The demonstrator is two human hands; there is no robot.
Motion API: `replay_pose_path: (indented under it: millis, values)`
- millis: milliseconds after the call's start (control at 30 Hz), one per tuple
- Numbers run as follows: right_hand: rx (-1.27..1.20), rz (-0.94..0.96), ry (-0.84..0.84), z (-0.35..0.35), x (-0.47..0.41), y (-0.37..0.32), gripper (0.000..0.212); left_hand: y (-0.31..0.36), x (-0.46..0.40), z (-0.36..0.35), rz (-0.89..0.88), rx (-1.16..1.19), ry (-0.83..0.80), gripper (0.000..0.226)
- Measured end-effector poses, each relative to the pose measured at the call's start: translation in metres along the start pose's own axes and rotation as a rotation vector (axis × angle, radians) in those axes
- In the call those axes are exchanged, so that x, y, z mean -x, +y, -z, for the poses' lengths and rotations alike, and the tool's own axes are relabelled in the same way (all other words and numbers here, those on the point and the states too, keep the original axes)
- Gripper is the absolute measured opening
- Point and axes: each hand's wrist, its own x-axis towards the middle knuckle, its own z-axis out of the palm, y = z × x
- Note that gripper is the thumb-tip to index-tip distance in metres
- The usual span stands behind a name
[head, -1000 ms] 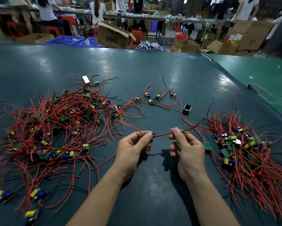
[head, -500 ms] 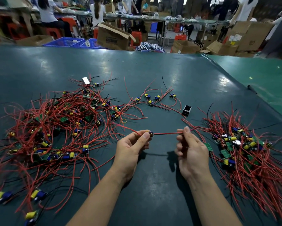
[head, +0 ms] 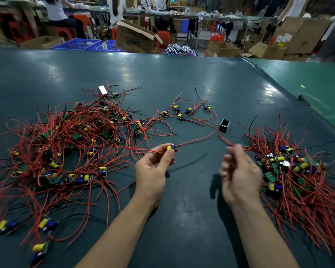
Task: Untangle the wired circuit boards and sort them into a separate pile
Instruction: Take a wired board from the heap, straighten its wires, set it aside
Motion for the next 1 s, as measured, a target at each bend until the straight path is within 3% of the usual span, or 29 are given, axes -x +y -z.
replay_pose_path:
  millis: [100, 200, 467, 533, 600, 633, 700, 767, 833, 900, 1000]
  values:
    - [0.267, -0.144, -0.320, -0.018, 0.021, 0.016, 0.015, 0.002, 0.008, -0.003, -0.052, -0.080, -0.102, 0.018]
    - [0.206, -0.112, -0.399, -0.024, 0.029, 0.023, 0.015, 0.005, 0.012, -0.004, -0.061, -0.098, -0.200, 0.014]
    - [0.018, 0.059, 0.028, -0.013, 0.005, 0.007, 0.014, 0.005, 0.006, -0.001, -0.038, -0.069, -0.096, 0.012]
    - [-0.056, 0.136, 0.162, -0.003, -0.003, -0.002, 0.017, 0.003, 0.005, -0.001, -0.064, -0.042, -0.012, 0.010]
    - [0.034, 0.256, 0.249, 0.007, -0.007, -0.006, 0.013, 0.002, 0.004, -0.001, -0.148, -0.076, 0.131, 0.011]
    - [0.135, 0.313, 0.217, 0.008, -0.004, -0.004, 0.008, 0.000, 0.003, -0.001, -0.204, -0.129, 0.197, 0.011]
    - [0.341, 0.390, -0.044, 0.003, 0.007, 0.007, 0.011, 0.000, 0.006, 0.000, -0.310, -0.290, 0.260, 0.014]
    - [0.570, 0.421, -0.398, -0.007, 0.020, 0.022, 0.024, 0.001, 0.011, -0.002, -0.371, -0.401, 0.203, 0.019]
    - [0.778, 0.540, -0.621, -0.012, 0.026, 0.031, 0.031, 0.001, 0.015, -0.003, -0.363, -0.448, 0.081, 0.023]
    - [0.805, 0.613, -0.671, -0.013, 0.023, 0.032, 0.038, -0.001, 0.016, 0.000, -0.451, -0.563, -0.052, 0.030]
    - [0.575, 0.467, -0.579, -0.013, 0.024, 0.029, 0.047, -0.006, 0.021, -0.003, -0.674, -0.743, -0.278, 0.058]
